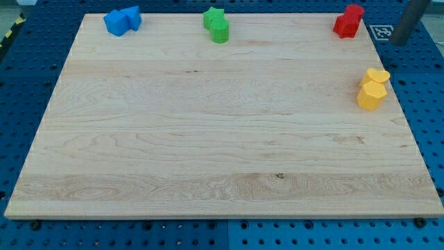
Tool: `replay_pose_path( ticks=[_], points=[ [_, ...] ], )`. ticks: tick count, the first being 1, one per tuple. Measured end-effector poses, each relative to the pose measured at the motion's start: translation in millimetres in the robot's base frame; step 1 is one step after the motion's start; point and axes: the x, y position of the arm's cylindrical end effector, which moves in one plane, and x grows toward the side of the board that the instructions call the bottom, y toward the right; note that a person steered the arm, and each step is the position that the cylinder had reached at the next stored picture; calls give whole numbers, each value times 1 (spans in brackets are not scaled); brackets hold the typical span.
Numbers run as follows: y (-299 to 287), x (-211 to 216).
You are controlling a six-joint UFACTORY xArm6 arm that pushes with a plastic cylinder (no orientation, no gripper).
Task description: Place the red circle below the blue blocks
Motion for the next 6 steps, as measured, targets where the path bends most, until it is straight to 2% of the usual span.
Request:
replay_pose_path(
  ticks=[1,2,5,6],
  points=[
    [-34,-60],
    [-41,-74],
    [-102,-67],
    [-113,-43]
  ],
)
